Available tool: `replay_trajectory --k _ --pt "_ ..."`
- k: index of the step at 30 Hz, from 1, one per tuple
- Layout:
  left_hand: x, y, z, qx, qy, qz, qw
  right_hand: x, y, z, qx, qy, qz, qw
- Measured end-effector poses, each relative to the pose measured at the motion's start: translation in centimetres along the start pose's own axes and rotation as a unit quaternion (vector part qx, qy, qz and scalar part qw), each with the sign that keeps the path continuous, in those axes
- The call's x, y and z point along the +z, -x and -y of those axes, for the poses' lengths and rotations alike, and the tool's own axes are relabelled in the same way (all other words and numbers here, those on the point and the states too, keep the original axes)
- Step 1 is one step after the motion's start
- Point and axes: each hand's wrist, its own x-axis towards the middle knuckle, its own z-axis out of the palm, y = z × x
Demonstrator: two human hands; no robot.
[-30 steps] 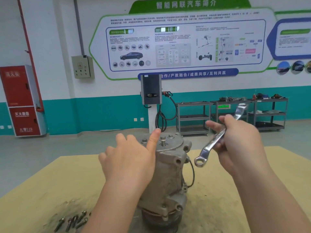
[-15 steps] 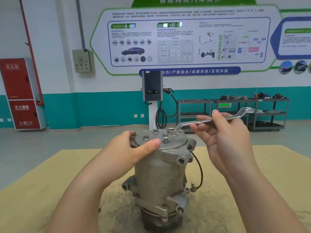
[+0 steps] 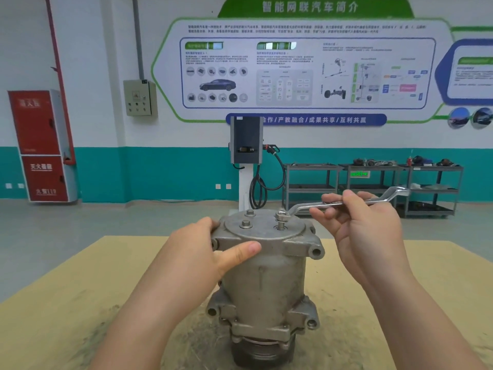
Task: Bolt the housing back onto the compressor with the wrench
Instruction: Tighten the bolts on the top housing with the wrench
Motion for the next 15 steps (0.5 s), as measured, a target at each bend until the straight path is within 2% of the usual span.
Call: replay_trajectory --k 2,4,6,8,10,12,14,15 --pt "1.4 1.3 1.5 0.002 0.138 -0.021 0.99 0.0 0.1 -0.2 -0.031 0.035 0.006 0.999" --pt "3.8 2.8 2.5 -0.019 0.261 -0.01 0.965 0.1 0.7 -0.6 -0.092 0.078 0.018 0.993" --pt "6.3 3.8 2.9 -0.042 0.271 0.032 0.961 0.1 1.8 -1.1 -0.19 0.1 0.043 0.976" --pt "7.5 3.8 3.2 -0.048 0.235 0.033 0.97 -0.1 3.1 -1.3 -0.302 0.133 0.088 0.94" --pt "7.8 3.4 3.6 -0.062 0.214 0.031 0.974 -0.2 4.3 -1.0 -0.395 0.215 0.159 0.879" --pt "7.9 3.1 3.6 -0.057 0.18 0.041 0.981 0.3 4.9 -0.4 -0.433 0.33 0.23 0.807" --pt "8.1 3.0 3.5 -0.032 0.159 0.035 0.986 2.1 5.2 0.4 -0.456 0.459 0.284 0.708" --pt "8.3 2.9 3.4 -0.023 0.143 0.026 0.989 3.4 5.4 0.7 -0.474 0.525 0.306 0.637"
